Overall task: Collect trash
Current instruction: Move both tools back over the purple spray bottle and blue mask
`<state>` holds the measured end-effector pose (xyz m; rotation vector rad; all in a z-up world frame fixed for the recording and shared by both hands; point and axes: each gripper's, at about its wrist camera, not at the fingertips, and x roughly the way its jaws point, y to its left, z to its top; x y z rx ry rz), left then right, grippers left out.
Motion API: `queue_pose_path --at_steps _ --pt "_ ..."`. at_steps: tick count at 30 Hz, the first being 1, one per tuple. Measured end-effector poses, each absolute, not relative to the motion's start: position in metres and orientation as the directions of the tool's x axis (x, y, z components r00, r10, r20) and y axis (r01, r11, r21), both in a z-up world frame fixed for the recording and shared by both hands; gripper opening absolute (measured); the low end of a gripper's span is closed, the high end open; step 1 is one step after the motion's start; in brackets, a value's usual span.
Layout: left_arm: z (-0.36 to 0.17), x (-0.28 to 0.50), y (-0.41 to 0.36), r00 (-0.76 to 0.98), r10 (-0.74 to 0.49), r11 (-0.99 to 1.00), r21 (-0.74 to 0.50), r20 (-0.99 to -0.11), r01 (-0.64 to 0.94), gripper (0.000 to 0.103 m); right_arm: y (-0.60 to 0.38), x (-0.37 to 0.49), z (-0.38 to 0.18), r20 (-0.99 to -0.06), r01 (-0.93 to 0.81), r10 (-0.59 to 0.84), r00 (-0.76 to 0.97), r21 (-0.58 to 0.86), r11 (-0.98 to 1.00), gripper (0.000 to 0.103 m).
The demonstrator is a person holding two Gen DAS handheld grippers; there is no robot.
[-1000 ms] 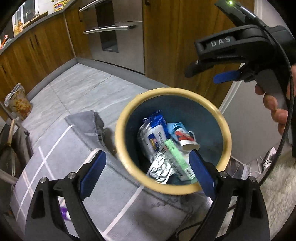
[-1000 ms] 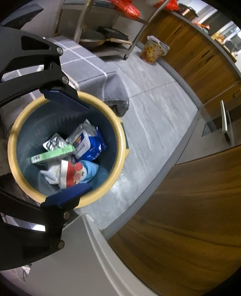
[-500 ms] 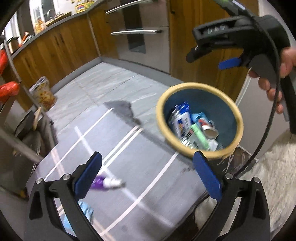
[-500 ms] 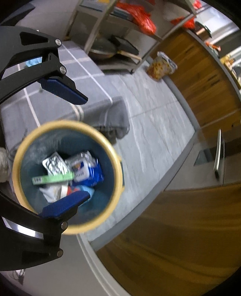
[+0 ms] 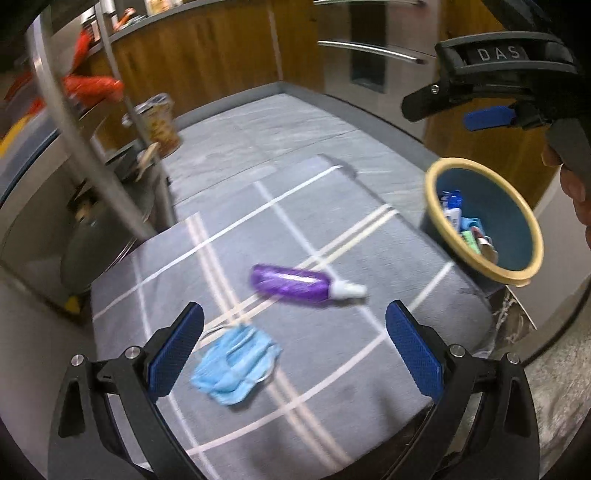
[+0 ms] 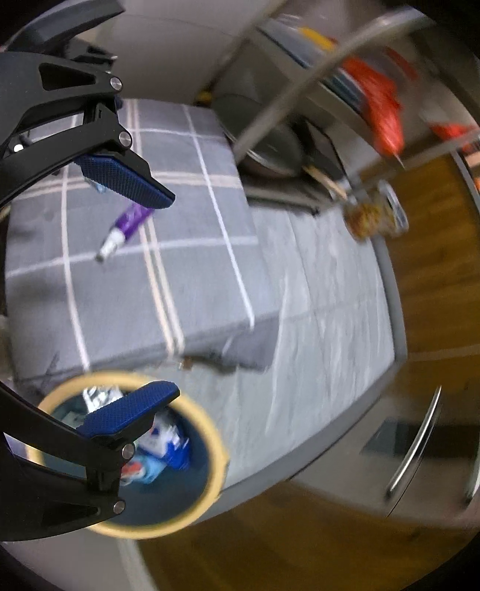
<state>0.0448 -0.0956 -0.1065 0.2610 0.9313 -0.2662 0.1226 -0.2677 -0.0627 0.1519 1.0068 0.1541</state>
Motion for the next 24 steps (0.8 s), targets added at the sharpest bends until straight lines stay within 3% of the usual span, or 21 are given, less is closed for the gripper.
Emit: queue_pose_path --at_steps 6,12,18,24 --pt "-0.112 0.053 -0.06 0.561 -0.073 0.968 0.077 -0.825 0.239 0.097 -0.213 0.144 -0.068 -0.807 -0.177 0.214 0.551 0.137 0.975 0.094" --pt "-0.133 0.063 -0.036 0.512 -0.046 0.982 0.055 -0.858 0.181 0.097 -0.197 0.157 -0.101 -0.856 -0.191 0.246 0.454 0.177 0.966 0.094" --pt "-0.171 0.078 0.001 0.399 -0.019 0.996 0.018 -0.917 0.09 0.097 -0.173 0.157 -0.135 -0.914 -0.323 0.222 0.341 0.107 0.94 0.093" --pt "-0.187 0.089 0.006 0.338 -0.056 0.997 -0.034 -0.94 0.072 0.096 -0.156 0.159 -0.151 -0.936 -0.422 0.23 0.268 0.101 0.901 0.078"
